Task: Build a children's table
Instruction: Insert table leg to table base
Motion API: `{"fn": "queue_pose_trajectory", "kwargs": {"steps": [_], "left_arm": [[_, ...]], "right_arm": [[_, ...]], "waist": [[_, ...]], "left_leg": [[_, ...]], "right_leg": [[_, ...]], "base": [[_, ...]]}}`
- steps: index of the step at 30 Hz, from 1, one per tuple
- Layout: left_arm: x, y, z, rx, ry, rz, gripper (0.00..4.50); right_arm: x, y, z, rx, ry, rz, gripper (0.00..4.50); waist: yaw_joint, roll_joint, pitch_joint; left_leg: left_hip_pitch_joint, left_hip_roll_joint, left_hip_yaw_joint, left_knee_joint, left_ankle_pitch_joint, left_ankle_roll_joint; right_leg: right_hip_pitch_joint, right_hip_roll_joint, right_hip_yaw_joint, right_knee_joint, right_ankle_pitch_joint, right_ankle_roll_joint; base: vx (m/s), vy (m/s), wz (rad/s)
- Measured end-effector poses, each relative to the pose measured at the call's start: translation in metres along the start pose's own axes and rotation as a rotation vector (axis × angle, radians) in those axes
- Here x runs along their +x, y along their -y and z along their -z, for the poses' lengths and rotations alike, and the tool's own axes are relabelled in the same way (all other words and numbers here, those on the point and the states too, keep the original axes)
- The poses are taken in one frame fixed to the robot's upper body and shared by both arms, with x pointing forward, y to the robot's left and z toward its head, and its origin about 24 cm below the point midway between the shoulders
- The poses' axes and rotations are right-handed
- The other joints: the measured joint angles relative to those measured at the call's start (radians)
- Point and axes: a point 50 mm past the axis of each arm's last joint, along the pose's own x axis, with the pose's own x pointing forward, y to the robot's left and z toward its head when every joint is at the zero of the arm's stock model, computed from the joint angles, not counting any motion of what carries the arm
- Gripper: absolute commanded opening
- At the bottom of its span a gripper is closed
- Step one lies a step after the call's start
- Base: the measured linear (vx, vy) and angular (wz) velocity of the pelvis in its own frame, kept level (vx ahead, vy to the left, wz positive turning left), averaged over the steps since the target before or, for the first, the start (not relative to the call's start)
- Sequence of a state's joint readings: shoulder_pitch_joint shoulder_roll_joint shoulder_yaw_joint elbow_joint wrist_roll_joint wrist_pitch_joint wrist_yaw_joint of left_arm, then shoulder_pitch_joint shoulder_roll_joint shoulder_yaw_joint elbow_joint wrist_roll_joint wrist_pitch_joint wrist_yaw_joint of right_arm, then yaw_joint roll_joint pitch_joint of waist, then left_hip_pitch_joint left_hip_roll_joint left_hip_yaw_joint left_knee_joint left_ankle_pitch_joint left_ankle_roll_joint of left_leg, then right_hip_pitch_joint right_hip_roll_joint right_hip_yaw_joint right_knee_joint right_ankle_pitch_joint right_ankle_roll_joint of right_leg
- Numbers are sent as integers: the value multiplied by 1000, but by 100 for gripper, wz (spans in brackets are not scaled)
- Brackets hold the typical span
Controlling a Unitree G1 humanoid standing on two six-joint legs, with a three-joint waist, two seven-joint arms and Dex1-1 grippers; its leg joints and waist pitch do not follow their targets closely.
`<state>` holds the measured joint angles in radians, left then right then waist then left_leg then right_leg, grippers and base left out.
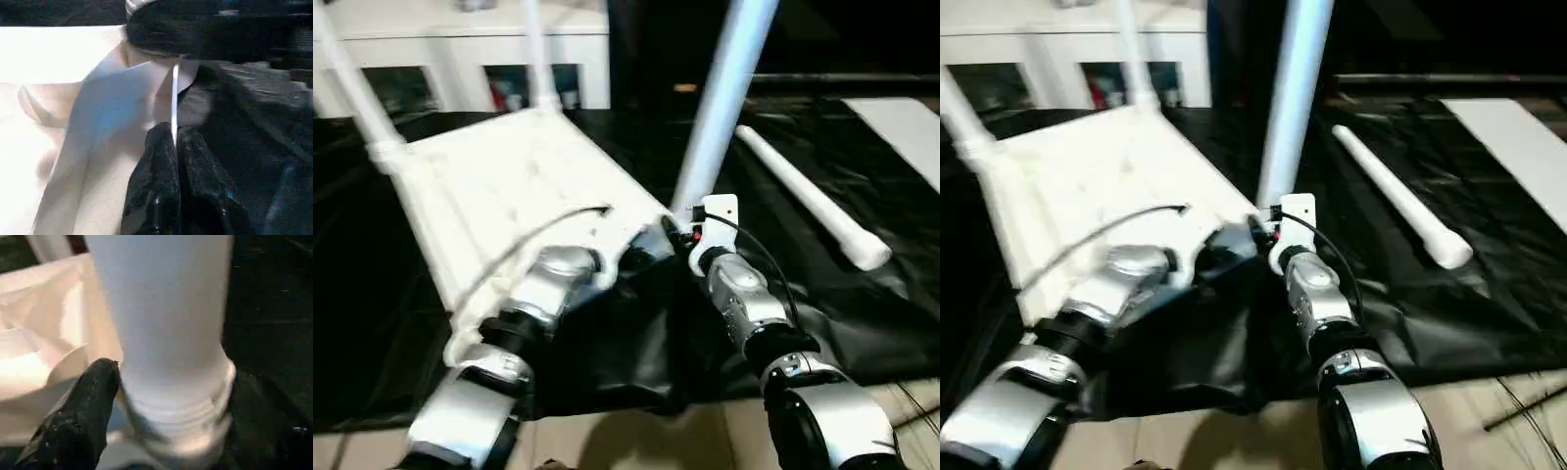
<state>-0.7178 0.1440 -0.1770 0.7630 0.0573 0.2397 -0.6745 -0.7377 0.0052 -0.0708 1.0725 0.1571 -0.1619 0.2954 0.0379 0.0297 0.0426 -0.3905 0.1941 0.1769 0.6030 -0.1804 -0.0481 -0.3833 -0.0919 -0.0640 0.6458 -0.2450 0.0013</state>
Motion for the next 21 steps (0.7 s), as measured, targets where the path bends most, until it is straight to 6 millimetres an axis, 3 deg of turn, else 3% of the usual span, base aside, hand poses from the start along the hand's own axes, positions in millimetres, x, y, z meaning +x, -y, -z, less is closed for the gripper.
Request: {"fn": "queue_pose_trajectory", "kwargs": {"steps": [3, 11, 16, 21], "left_arm": [[-6, -5, 2, -2, 1, 28, 0], [-30, -17, 13, 47, -15, 176, 0], [-47, -16, 20, 94, -31, 335, 0], [-52, -17, 22, 101, -46, 389, 0]], "right_arm": [[-4, 7, -5, -48, 12, -62, 383], [-39, 37, -11, -211, -57, -388, 385], [-60, 43, -7, -249, -177, -668, 385], [-60, 40, -7, -247, -200, -725, 385]], "waist": [[-1, 2, 1], [18, 2, 1], [35, 2, 1], [52, 2, 1]], "left_leg": [[-1, 0, 0, 0, 0, 0], [-6, 0, -1, 1, -1, 2], [-8, 1, -2, 2, -1, 2], [-10, 1, -2, 5, -1, 2]], "right_leg": [[0, 0, -1, -1, 0, 0], [-1, 0, -2, -4, 0, 0], [-2, 0, -5, -4, 0, 0], [-3, -1, -4, -3, 1, -2]], "base": [[0, 0, 0], [0, 0, 0], [0, 0, 0], [0, 0, 0]]}}
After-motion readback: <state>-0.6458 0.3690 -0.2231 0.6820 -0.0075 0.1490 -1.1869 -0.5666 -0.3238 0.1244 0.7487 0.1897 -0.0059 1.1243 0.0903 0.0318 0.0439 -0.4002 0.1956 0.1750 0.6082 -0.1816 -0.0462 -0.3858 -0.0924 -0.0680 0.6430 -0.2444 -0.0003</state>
